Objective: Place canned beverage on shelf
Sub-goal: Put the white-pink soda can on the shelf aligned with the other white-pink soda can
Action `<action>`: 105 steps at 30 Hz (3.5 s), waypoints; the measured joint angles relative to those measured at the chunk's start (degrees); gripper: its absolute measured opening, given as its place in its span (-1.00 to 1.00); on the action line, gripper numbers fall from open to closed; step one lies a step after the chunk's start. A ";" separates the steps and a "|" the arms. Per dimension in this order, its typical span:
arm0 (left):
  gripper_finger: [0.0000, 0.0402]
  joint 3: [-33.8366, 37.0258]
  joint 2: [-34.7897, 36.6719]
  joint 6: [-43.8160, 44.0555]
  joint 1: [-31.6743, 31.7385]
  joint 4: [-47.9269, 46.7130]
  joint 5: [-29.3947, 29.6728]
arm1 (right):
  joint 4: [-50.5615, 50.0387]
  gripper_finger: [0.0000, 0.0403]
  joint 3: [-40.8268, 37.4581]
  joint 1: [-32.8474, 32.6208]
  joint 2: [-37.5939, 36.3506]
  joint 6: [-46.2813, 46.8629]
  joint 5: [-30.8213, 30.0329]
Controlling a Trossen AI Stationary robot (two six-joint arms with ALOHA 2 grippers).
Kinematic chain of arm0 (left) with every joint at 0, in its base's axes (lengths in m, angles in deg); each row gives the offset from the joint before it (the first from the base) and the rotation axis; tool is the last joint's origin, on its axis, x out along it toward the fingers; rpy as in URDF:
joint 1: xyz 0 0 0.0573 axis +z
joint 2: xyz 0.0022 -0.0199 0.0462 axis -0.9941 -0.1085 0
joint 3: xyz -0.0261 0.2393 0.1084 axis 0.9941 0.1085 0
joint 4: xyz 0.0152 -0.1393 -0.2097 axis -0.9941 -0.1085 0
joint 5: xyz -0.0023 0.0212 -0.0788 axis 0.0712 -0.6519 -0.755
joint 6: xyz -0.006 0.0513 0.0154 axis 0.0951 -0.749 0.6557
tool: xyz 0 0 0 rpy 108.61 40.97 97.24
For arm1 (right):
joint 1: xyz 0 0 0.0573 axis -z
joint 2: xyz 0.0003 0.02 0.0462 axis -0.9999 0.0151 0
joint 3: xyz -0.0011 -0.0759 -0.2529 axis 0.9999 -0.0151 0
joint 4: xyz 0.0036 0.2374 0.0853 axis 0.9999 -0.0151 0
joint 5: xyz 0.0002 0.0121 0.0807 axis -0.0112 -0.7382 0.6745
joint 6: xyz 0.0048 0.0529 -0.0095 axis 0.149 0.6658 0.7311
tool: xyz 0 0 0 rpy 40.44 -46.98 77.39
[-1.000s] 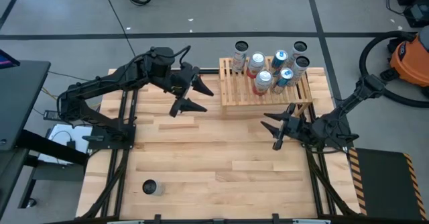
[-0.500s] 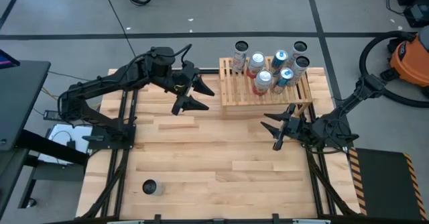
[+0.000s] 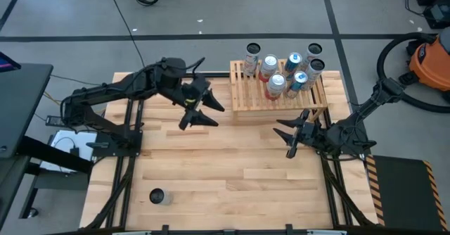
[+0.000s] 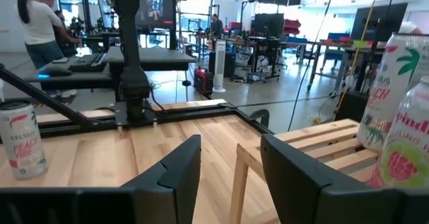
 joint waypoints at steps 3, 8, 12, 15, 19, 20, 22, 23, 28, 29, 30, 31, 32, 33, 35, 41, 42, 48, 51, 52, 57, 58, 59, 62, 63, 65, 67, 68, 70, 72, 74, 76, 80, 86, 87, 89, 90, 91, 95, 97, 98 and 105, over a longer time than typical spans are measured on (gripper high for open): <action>0.57 0.00 0.00 -1.17 -2.86 -1.92 4.07 | -1.44 -0.18 0.00 0.00 0.00 1.35 -0.01; 0.57 0.00 0.00 -3.29 -8.23 -11.05 17.87 | -1.72 -0.18 0.00 0.00 0.00 1.45 0.01; 0.57 0.00 0.00 -0.37 -12.64 -18.73 26.96 | -1.73 -0.18 0.00 0.00 0.00 1.41 0.00; 0.57 0.00 0.00 3.74 -15.87 -22.85 32.23 | -1.74 -0.18 0.00 0.00 0.00 1.79 0.01; 0.57 0.00 0.00 9.37 -20.19 -29.01 35.89 | -1.74 -0.18 0.00 0.00 0.00 3.38 0.01; 0.57 0.00 0.00 11.07 -21.40 -30.72 37.07 | -1.74 -0.18 0.00 0.00 0.00 3.38 0.01; 0.57 0.00 0.00 14.31 -23.98 -34.44 39.66 | -1.74 -0.18 0.00 0.02 0.00 3.36 0.01; 0.57 0.00 0.00 16.23 -25.19 -36.24 41.06 | -1.74 -0.18 0.00 0.02 0.00 3.36 0.01; 0.57 0.00 0.00 27.72 -30.94 -40.95 46.29 | -1.72 -0.18 0.00 0.02 0.00 3.31 0.01; 0.57 0.00 0.00 30.14 -32.22 -41.29 46.59 | -1.72 -0.18 0.00 0.02 0.00 3.31 0.01; 0.57 0.00 0.02 32.52 -33.63 -41.58 46.65 | -1.72 -0.18 0.00 0.02 0.00 3.31 0.01; 0.57 0.00 0.02 34.65 -35.09 -41.71 46.70 | -1.72 -0.18 0.00 0.02 0.00 3.32 0.01; 0.57 0.00 0.02 36.80 -36.45 -41.75 46.93 | -1.72 -0.18 0.00 0.02 0.00 3.45 0.01; 0.57 0.00 -0.27 38.84 -37.90 -41.77 47.18 | -1.74 -0.18 0.00 0.02 0.00 4.01 0.01; 0.57 -0.01 -1.21 42.72 -39.95 -41.92 47.86 | -1.72 -0.18 0.00 0.02 0.00 5.05 0.01; 0.57 0.02 -3.82 53.20 -46.11 -43.96 48.70 | -1.39 -0.18 0.00 0.07 -0.02 5.34 0.01; 0.57 0.04 -4.26 54.73 -46.96 -44.49 48.63 | -1.41 -0.18 0.00 0.09 -0.02 5.34 -0.01; 0.57 0.02 -6.06 64.27 -50.83 -46.87 48.48 | -1.39 -0.18 0.00 0.07 -0.02 6.42 0.01; 0.57 0.02 -6.92 67.44 -53.15 -47.03 48.46 | -1.41 -0.18 0.00 0.07 -0.02 6.39 0.01; 0.57 0.02 -7.28 68.52 -53.87 -47.05 48.41 | -1.39 -0.18 0.00 0.07 -0.02 6.41 0.01; 0.57 0.02 -9.01 74.49 -57.44 -47.99 48.22 | -1.43 -0.18 0.00 0.07 -0.02 9.16 0.01; 0.57 0.02 -9.33 75.83 -58.20 -48.53 48.23 | -1.45 -0.18 0.00 0.07 -0.02 10.12 0.01; 0.57 0.02 -9.70 76.99 -58.87 -49.20 48.21 | -1.59 -0.18 0.00 0.07 -0.02 11.13 0.01; 0.57 0.02 -10.63 80.43 -61.17 -50.39 48.11 | -2.21 -0.18 0.00 0.07 -0.02 14.26 0.58; 0.57 0.02 -10.87 81.45 -61.69 -50.49 48.09 | -2.72 -0.18 0.00 0.07 -0.02 15.24 1.27; 0.57 0.02 -11.67 83.27 -62.78 -50.43 48.08 | -3.72 -0.18 0.00 0.07 0.01 16.70 2.29; 0.57 0.02 -12.56 84.90 -63.76 -50.39 48.09 | -4.30 -0.18 0.00 0.07 0.34 17.83 2.86; 0.57 0.02 -12.87 85.64 -64.11 -50.41 48.11 | -4.40 -0.18 0.00 0.07 0.60 17.98 2.97; 0.57 0.02 -13.74 86.64 -64.62 -50.32 48.08 | -4.30 -0.18 0.00 0.07 1.14 17.96 3.03; 0.57 0.02 -14.68 87.45 -64.98 -50.21 47.76 | -4.36 -0.18 0.00 0.13 1.71 17.93 3.02; 0.57 0.02 -15.51 87.51 -64.99 -50.27 47.46 | -4.32 -0.18 0.00 0.35 2.03 17.89 3.02; 0.57 0.02 -16.37 87.54 -64.97 -50.48 47.46 | -4.34 -0.18 0.00 0.71 2.23 17.85 3.03; 0.57 -0.07 -17.16 87.52 -64.52 -51.04 47.64 | -4.27 -0.18 0.00 1.46 2.23 17.83 3.01; 0.57 -0.07 -17.44 89.32 -64.40 -53.20 47.51 | -4.25 -0.18 0.00 1.73 2.25 17.82 3.03; 0.57 -0.07 -17.44 89.53 -64.40 -53.27 47.46 | -4.25 -0.18 0.00 1.73 2.25 17.80 3.03; 0.57 -0.07 -17.44 89.74 -64.42 -52.72 47.47 | -4.24 -0.18 0.00 1.73 2.25 17.83 3.03; 0.57 -0.07 -17.44 89.73 -64.42 -52.35 47.47 | -4.25 -0.18 0.00 1.73 2.25 17.80 3.03; 0.57 -0.07 -17.44 89.64 -64.42 -51.90 47.33 | -4.25 -0.18 0.00 1.73 2.25 17.80 3.03; 0.57 -0.07 -17.44 89.42 -64.40 -50.94 46.78 | -4.25 -0.18 0.00 1.73 2.25 17.80 3.03; 0.57 -0.07 -17.44 89.42 -64.41 -50.87 46.75 | -4.25 -0.18 0.00 1.73 2.25 17.80 3.03; 0.57 -0.07 -17.44 89.41 -64.44 -50.76 46.77 | -4.25 -0.18 0.00 1.73 2.25 17.80 3.03; 0.57 -0.87 -17.55 88.71 -64.40 -49.74 46.65 | -4.25 -0.18 0.00 1.73 2.25 17.80 3.03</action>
